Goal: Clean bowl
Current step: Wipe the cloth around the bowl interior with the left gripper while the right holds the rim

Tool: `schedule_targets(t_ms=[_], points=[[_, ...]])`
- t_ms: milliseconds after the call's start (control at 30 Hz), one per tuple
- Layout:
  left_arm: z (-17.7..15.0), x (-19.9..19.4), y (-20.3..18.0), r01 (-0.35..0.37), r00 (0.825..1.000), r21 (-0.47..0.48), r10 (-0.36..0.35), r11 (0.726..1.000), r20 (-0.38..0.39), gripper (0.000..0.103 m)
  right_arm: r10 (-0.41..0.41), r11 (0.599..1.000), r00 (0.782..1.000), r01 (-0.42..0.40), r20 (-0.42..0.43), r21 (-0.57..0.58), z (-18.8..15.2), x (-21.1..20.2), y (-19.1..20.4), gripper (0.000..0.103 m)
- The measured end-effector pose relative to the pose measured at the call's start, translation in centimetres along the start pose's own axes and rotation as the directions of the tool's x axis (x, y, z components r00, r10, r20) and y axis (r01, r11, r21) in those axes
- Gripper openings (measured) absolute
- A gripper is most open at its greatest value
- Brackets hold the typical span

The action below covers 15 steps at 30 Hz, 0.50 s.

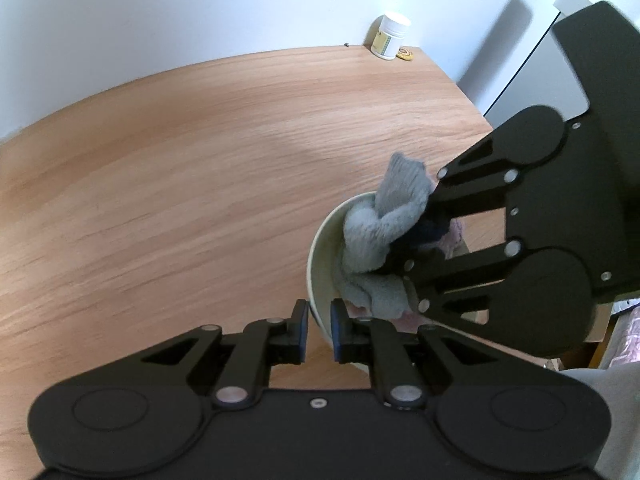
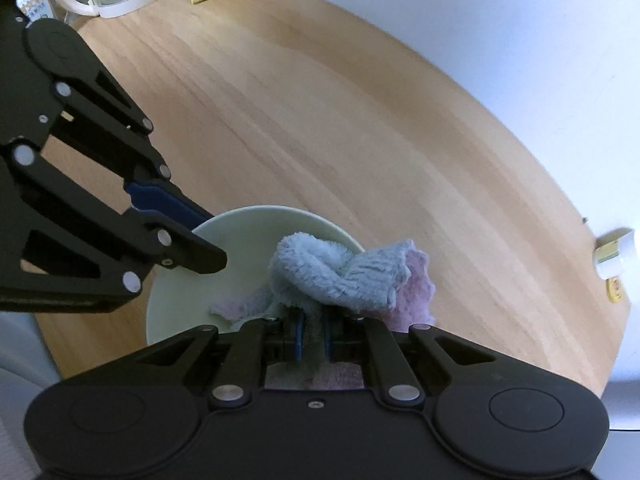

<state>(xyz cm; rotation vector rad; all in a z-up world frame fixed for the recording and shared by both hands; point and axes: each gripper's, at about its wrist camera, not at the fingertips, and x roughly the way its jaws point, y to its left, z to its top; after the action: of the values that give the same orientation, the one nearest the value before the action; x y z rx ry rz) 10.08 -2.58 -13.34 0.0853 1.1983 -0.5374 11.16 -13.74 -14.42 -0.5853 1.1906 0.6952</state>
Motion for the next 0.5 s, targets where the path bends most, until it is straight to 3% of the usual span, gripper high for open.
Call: schedule_targets(t_ms=[167, 333, 500], points=[[-0.5, -0.2, 1.1, 0.024, 1.000, -0.044, -0.024, 0.999, -0.002, 0.012, 0.070, 0.997, 0.997, -0.070, -0.033, 0.017, 0.2, 0.3, -0.9, 0.011], [-0.5, -0.2, 1.0, 0.013, 1.000, -0.051, -0.013, 0.999, -0.007, 0.012, 0.219, 0.966, 0.975, -0.213, -0.027, 0.145, 0.0, 0.3, -3.6, 0.011], [0.1, 0.1, 1.2, 0.012, 1.000, -0.053, -0.013, 0.999, -0.013, 0.011, 0.243, 0.957, 0.970, -0.243, 0.022, 0.157, 0.0, -3.0, -5.6, 0.011]])
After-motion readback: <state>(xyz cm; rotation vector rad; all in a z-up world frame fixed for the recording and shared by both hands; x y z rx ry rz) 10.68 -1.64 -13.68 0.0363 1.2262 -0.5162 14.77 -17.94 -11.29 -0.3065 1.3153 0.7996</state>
